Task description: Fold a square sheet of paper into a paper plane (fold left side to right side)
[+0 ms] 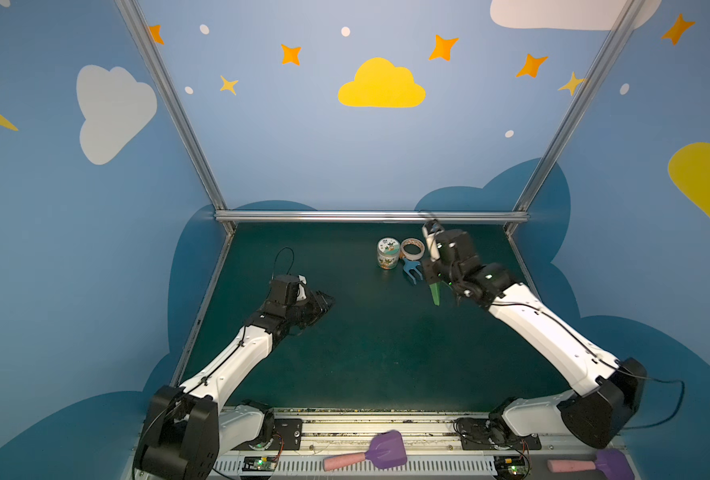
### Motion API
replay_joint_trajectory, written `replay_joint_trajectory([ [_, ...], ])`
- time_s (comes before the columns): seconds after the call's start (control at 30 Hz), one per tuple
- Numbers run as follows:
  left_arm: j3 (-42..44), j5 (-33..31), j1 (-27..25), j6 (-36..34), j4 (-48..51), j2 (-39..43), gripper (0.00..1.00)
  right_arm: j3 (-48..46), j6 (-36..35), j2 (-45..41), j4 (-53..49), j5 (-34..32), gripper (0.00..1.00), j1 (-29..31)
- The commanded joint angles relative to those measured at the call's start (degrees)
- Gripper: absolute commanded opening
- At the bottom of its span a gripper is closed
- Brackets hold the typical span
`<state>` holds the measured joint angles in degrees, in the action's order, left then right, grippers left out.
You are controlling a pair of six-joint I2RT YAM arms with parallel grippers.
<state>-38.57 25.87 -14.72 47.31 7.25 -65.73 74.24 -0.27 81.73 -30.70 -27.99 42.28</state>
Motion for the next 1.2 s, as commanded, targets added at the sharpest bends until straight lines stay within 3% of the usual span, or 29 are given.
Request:
replay_joint_trajectory([
  [0.0,0.8,-0.8,1.4,-1.4,3.1,2.2,0.51,-4.0,-3.6,4.8,-1.3,-14.4,0.0,9.2],
  [0.13,0.9,-0.8,2.4,-1.6,4.5,4.4,0.51,-3.9,5.1,14.6,-4.3,-20.8,0.0,22.3],
  [0.23,0.9,-0.7,2.8,-1.7,5.2,5.4,0.51,-2.2,13.8,21.2,-7.3,-19.2,0.04,29.1],
  [0.33,0.9,-0.8,2.9,-1.8,5.7,5.9,0.51,0.1,20.6,25.8,-9.4,-14.7,0.48,32.7],
  [0.37,0.9,-0.8,3.1,-1.9,5.8,6.1,0.51,1.2,22.6,26.7,-10.6,-13.3,0.57,33.4],
  [0.43,0.9,-0.7,3.2,-2.0,6.0,6.1,0.51,1.9,25.3,26.3,-12.0,-10.4,0.65,33.8],
  [0.57,0.8,0.6,3.4,-2.5,5.7,5.2,0.51,-0.9,28.2,18.3,-11.2,0.9,0.68,29.9],
  [0.77,0.5,6.8,1.9,-4.7,3.5,2.3,0.5,-12.0,32.5,3.8,-6.3,16.0,0.66,18.0],
  [0.93,0.9,6.4,-5.7,-4.2,1.5,0.9,0.33,-22.1,35.3,-5.1,-2.6,23.5,0.63,10.1],
  [1.17,-0.9,4.6,-18.5,-6.3,0.1,-6.5,0.31,-31.4,35.0,-5.2,6.2,32.7,0.53,-2.3],
])
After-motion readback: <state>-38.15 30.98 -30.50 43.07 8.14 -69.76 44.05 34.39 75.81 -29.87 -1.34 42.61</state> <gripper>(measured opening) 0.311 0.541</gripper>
